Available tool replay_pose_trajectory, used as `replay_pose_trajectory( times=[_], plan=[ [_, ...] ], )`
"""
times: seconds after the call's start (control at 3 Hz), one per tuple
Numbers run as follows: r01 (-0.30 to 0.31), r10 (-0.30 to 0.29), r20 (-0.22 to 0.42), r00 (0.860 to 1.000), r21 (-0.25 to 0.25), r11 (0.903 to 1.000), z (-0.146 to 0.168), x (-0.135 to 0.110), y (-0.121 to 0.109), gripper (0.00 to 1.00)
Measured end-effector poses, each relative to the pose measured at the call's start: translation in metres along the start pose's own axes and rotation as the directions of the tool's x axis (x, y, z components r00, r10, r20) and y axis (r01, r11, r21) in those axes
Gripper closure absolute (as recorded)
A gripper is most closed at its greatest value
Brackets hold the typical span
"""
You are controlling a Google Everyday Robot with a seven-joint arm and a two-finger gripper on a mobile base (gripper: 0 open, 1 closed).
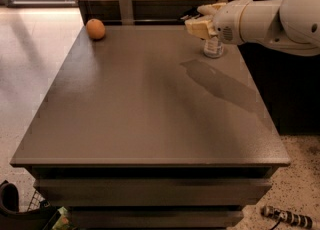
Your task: Move rxbar chocolate near orange
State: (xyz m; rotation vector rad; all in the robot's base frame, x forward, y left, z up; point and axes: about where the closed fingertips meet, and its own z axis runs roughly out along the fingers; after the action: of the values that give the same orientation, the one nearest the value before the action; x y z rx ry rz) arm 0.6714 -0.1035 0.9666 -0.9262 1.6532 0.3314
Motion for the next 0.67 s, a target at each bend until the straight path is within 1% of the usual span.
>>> replay_pose_trajectory(
  times=[0.33, 0.67],
  plan=[
    [0.005, -0.003, 0.077, 0.997, -0.016, 0.9999, 0.0337, -0.0169, -0.0127, 1.0],
    [0.005, -0.003, 0.077, 0.997, -0.016, 0.9999, 0.0337, -0.017, -0.0126, 1.0]
  ],
)
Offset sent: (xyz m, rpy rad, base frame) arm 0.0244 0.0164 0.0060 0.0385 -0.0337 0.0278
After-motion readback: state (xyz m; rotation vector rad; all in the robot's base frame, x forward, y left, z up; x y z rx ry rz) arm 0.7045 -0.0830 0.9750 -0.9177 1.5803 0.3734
